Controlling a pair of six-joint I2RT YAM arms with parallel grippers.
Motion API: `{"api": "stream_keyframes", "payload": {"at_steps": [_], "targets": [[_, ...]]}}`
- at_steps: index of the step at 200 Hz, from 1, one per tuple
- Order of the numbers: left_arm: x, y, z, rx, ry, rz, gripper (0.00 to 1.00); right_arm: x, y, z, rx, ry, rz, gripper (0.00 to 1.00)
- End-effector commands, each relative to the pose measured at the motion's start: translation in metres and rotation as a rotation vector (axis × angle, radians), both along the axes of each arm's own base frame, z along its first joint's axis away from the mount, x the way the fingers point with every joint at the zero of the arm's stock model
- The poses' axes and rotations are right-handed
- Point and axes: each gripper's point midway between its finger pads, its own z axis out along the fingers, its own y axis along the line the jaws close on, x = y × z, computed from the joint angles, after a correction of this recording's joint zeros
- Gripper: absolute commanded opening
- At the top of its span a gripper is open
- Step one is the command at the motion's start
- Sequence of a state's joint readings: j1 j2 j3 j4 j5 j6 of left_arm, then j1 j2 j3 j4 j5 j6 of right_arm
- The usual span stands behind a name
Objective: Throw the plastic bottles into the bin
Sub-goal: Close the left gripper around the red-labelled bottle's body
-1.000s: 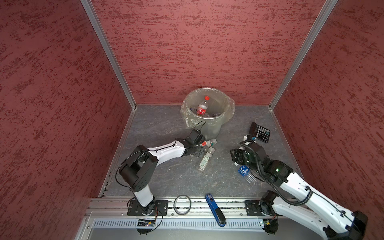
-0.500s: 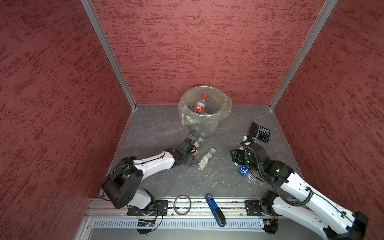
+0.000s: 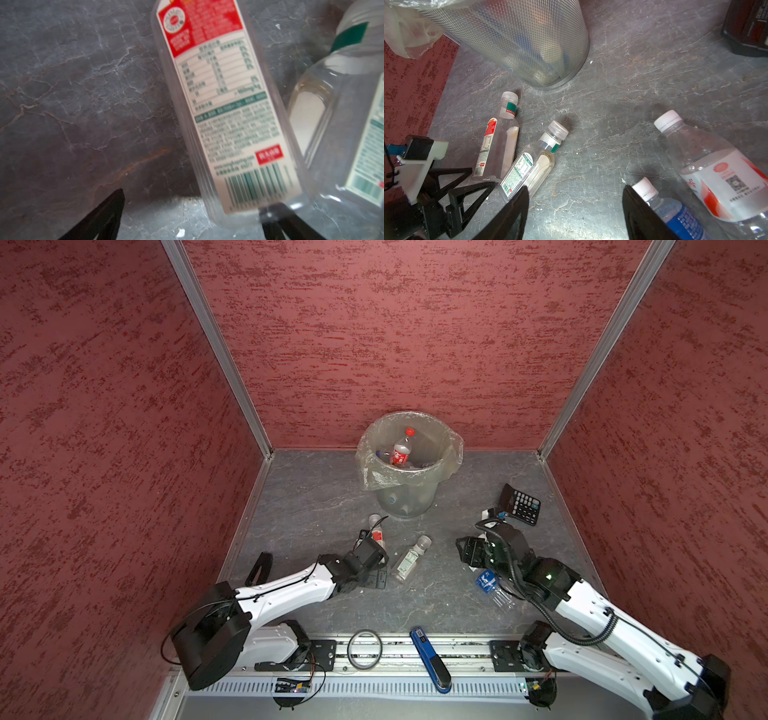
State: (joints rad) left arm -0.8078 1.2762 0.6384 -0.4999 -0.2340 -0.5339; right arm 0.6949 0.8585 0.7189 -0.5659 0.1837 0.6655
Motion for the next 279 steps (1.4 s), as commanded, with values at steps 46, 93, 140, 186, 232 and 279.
{"api": "stream_keyframes", "payload": {"at_steps": [46, 93, 140, 186, 232, 279], "targets": [[0.043, -0.045, 0.046, -0.184, -0.078, -0.007, 1.0, -0.003, -0.001, 0.014, 0.03, -0.027, -0.001, 0.72], [0.063, -0.041, 0.059, -0.2, -0.095, 0.093, 1.0, -0.004, 0.0, 0.009, 0.025, -0.022, 0.008, 0.72], [0.092, -0.028, 0.041, -0.236, -0.063, 0.278, 1.0, -0.002, 0.002, 0.011, 0.021, -0.03, 0.018, 0.72], [0.111, -0.042, 0.016, -0.24, 0.006, 0.315, 1.0, -0.002, 0.004, 0.011, 0.022, -0.029, 0.024, 0.71], [0.114, -0.022, 0.007, -0.2, -0.018, 0.379, 0.97, -0.007, 0.001, 0.005, 0.03, -0.019, 0.021, 0.67], [0.12, -0.018, -0.013, -0.234, 0.047, 0.368, 0.92, -0.006, 0.004, 0.004, 0.036, -0.012, 0.026, 0.63]]}}
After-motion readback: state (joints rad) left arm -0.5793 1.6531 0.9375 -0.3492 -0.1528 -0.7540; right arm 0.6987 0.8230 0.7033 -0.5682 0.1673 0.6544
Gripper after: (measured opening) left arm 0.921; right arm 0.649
